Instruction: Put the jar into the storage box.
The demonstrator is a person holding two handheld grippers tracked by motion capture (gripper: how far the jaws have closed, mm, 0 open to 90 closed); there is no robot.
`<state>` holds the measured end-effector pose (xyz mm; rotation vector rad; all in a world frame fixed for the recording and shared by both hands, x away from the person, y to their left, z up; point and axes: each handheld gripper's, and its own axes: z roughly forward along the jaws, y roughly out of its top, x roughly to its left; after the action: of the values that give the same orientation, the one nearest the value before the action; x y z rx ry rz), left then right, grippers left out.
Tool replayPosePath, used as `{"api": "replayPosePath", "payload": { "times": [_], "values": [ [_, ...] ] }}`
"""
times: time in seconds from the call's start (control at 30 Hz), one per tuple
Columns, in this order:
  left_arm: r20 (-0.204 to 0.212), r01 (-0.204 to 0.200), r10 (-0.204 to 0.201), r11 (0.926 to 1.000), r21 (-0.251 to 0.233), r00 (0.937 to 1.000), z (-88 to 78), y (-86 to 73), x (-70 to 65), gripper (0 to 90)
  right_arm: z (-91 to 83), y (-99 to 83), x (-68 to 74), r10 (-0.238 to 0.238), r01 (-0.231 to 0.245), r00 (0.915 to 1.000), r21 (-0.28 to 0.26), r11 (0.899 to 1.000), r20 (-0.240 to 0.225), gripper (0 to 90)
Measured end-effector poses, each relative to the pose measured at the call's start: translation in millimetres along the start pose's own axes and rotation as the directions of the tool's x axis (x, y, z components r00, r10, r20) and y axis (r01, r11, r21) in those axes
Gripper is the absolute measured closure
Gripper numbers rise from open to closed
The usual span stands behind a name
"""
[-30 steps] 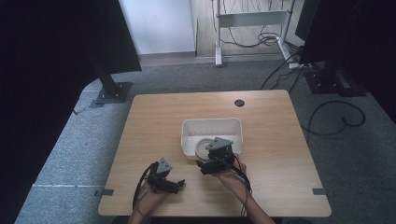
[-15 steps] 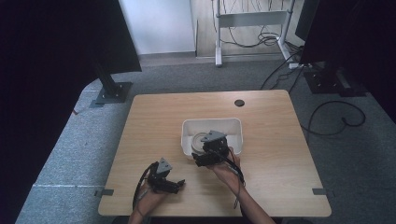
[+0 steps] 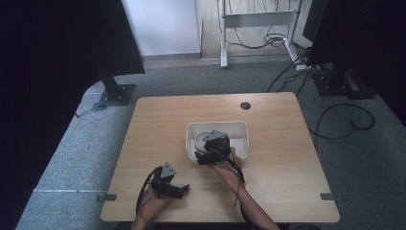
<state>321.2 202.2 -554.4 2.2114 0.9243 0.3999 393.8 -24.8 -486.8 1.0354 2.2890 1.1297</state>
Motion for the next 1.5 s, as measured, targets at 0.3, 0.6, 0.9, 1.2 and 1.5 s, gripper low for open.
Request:
{"api": "replayPosePath", "payload": {
  "times": [0.3,0.6,0.9,1.2,1.5],
  "values": [
    [0.001,0.002,-0.002,1.0,-0.001,1.0,0.1,0.0,-0.2,1.5,19.1,-1.7,-3.1,0.016,-0.017,0.999,0.024,1.0,0.043,9.6],
    [0.001,0.002,-0.002,1.0,-0.001,1.0,0.1,0.0,-0.2,1.5,35.4,-7.9,-5.0,0.029,-0.032,0.9971,0.046,0.998,0.07,9.6],
    [0.001,0.001,-0.001,1.0,0.0,1.0,0.1,0.0,-0.1,1.5,48.2,-13.5,-6.6,0.026,-0.034,0.9957,0.085,0.996,0.089,9.6],
    [0.001,0.001,-0.001,1.0,0.0,1.0,0.1,0.0,-0.2,1.4,49.6,-14.2,-12.0,0.079,-0.084,0.995,0.09,0.992,0.062,9.5],
    [0.001,0.0,0.0,1.0,0.0,1.0,0.0,0.0,-0.1,1.4,48.6,-14.0,-13.2,0.063,-0.066,0.9973,0.105,0.992,0.037,6.6]
  ]
}}
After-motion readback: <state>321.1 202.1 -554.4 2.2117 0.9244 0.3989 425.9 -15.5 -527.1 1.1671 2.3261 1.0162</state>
